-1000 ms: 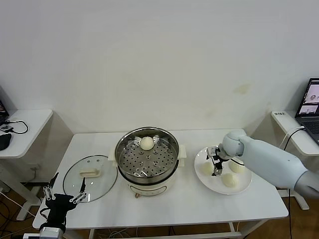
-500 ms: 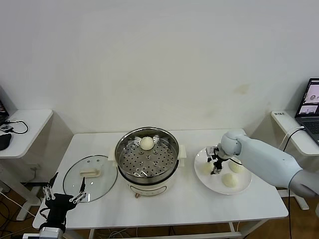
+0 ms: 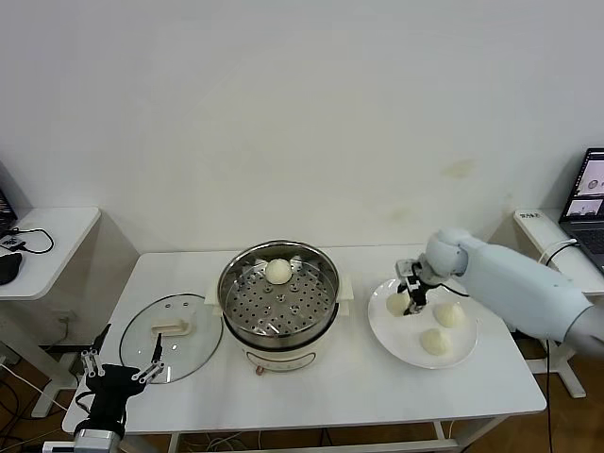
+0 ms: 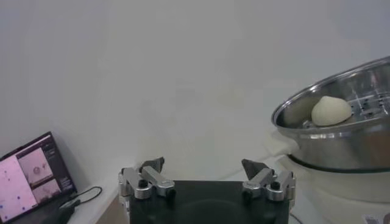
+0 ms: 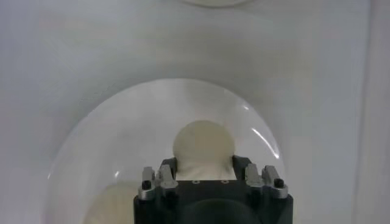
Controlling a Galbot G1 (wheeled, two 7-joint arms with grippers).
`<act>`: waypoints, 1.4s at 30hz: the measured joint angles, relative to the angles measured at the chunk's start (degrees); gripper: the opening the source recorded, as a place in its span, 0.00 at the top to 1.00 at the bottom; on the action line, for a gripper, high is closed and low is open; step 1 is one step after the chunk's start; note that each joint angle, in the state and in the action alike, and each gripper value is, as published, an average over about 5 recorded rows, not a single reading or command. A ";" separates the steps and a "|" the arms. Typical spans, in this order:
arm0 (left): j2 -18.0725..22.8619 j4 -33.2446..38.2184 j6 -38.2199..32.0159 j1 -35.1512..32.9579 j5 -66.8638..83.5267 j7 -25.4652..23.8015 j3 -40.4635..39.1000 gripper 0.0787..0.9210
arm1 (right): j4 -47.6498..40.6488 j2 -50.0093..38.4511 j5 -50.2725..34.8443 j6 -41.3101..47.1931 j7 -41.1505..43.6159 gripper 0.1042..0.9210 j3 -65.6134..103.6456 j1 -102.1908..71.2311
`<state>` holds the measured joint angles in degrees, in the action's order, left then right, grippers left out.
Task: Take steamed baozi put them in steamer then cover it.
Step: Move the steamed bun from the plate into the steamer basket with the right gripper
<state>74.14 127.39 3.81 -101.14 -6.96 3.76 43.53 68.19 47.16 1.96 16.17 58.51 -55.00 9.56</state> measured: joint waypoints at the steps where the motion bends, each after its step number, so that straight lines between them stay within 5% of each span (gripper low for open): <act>1: -0.05 0.00 0.00 0.09 0.00 0.00 -0.09 0.12 | 0.61 -0.38 -0.69 0.17 0.02 0.42 -0.53 1.17; 22: -0.66 -0.54 0.06 1.29 0.45 -0.06 -0.67 0.12 | 10.65 6.62 -21.44 7.28 -3.93 0.41 -12.69 25.85; 42: -0.28 -0.46 0.08 1.83 1.32 -0.10 0.64 0.12 | 3.79 26.49 -29.55 17.46 -12.35 0.40 -14.01 19.36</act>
<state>73.87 126.93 3.89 -99.31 -5.64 3.67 44.18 71.98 73.65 -27.58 33.63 46.16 -69.00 28.92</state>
